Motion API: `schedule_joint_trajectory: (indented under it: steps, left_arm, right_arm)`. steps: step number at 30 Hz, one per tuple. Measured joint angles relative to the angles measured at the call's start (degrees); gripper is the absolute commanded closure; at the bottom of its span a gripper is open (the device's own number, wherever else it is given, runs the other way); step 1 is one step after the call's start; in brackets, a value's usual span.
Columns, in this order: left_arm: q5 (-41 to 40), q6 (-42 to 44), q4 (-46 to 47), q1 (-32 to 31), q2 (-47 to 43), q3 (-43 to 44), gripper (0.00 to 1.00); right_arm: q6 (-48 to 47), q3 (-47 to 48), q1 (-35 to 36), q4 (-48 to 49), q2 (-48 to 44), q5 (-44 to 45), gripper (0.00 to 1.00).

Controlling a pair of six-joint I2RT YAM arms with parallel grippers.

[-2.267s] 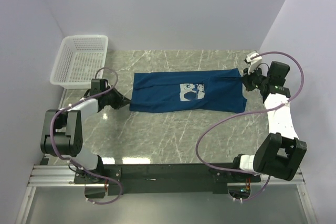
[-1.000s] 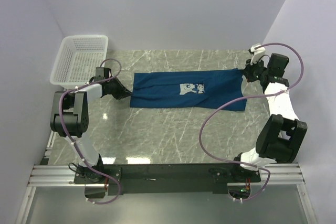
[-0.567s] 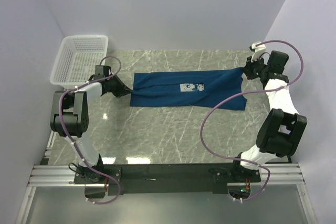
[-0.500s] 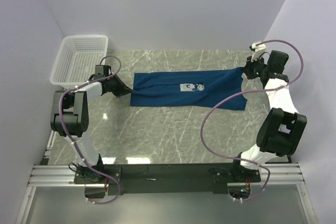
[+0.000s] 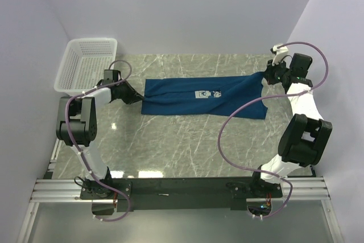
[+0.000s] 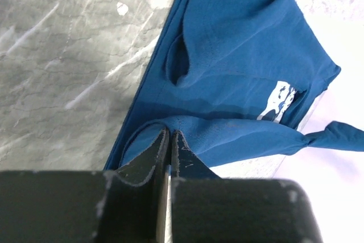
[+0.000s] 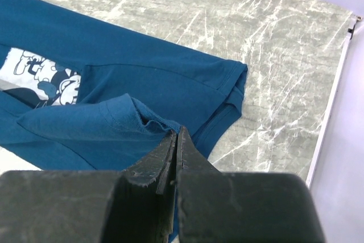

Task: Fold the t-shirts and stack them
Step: Fold the tshirt

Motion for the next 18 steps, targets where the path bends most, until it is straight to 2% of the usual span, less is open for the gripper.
schedule_joint_trajectory:
  steps: [1, 8, 11, 18]
  left_arm:
    - [0.2, 0.0, 0.1, 0.0, 0.0, 0.1, 0.89]
    - [1.3, 1.4, 1.8, 0.0, -2.2, -0.3, 0.62]
    - [1.2, 3.0, 3.0, 0.0, -7.1, -1.4, 0.59]
    - [0.2, 6.8, 6.4, 0.1, -18.0, -2.5, 0.6]
  right_arm:
    - [0.0, 0.2, 0.0, -0.1, 0.2, 0.0, 1.0]
    - [-0.3, 0.7, 0.4, -1.0, 1.2, 0.0, 1.0]
    - [-0.8, 0.7, 0.6, -1.5, 1.2, -0.3, 1.0]
    - [-2.4, 0.7, 0.9, -2.0, 1.2, -1.1, 1.0]
